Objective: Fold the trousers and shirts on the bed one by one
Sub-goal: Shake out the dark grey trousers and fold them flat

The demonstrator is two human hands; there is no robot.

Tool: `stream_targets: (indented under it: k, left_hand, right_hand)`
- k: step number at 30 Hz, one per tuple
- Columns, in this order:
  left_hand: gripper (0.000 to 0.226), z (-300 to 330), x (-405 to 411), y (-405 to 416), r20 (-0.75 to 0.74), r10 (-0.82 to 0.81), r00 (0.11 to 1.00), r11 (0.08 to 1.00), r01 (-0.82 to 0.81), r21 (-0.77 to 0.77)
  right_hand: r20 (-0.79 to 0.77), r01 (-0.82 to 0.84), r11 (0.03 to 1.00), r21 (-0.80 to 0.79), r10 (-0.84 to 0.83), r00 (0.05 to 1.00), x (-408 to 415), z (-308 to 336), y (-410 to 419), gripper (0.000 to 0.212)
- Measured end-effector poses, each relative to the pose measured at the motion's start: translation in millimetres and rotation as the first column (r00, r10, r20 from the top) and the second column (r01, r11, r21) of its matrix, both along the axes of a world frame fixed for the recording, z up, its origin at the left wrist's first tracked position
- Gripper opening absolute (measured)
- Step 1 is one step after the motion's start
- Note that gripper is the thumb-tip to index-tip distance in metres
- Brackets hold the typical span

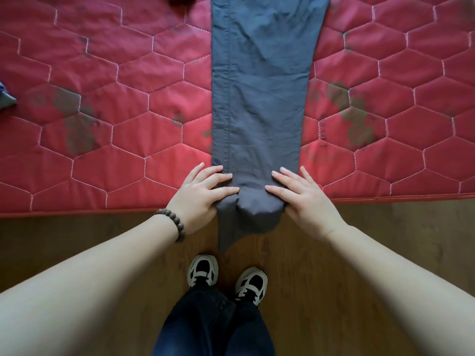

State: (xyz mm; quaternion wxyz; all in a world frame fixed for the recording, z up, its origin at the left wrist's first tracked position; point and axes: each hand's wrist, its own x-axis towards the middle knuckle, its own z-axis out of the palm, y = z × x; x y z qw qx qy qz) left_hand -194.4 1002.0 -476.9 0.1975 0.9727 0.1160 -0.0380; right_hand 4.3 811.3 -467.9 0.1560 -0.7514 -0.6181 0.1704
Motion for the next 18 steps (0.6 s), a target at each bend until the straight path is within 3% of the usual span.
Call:
stream_targets:
  k: [3,6,8,11,14,15,16,17,18]
  left_hand:
    - [0.065,30.1,12.1,13.7,-0.135,0.081,0.988,0.932,-0.123,-0.34]
    - [0.046,66.1,32.2,31.7,-0.272,0.165,0.948,0.732,-0.302,-0.611]
    - [0.021,86.8,54.4,53.3,-0.23,0.239,0.944,0.539,-0.326,-0.777]
    - [0.036,107.3,109.8,97.5,-0.223,0.503,0.835,0.224,-0.375,-0.899]
    - [0.038,85.5,170.5,141.8,-0.411,0.635,0.654,-0.061,-0.488,-0.87]
    - [0.037,68.9,185.7,152.5,-0.463,0.655,0.597,-0.038,-0.587,-0.809]
    - [0.029,50.2,194.9,160.6,-0.491,0.666,0.561,0.053,-0.693,-0.719]
    - [0.029,31.8,198.2,166.5,-0.506,0.675,0.536,0.134,-0.764,-0.631]
    - [0.036,18.6,197.7,169.0,-0.542,0.671,0.506,0.141,-0.805,-0.577]
  right_hand:
    - [-0.29,0.067,0.981,-0.184,-0.119,0.949,13.8,30.9,8.7,0.038]
    - [-0.457,0.094,0.927,-0.364,-0.265,0.849,41.4,71.3,30.6,0.034]
    - [-0.598,0.095,0.943,-0.32,-0.279,0.751,65.6,95.3,57.2,0.03]
    - [-0.826,0.288,0.915,-0.282,-0.384,0.412,106.7,109.0,111.8,0.022]
    - [-0.781,0.517,0.713,-0.473,-0.611,0.128,143.0,82.5,171.1,0.021]
    - [-0.684,0.56,0.607,-0.564,-0.724,0.096,149.6,66.7,185.3,0.017]
    - [-0.567,0.577,0.514,-0.634,-0.817,0.106,153.8,50.4,194.4,0.02]
    - [-0.47,0.571,0.466,-0.676,-0.869,0.153,156.4,34.1,198.5,0.028]
    - [-0.418,0.56,0.454,-0.693,-0.886,0.201,157.1,21.2,199.8,0.035]
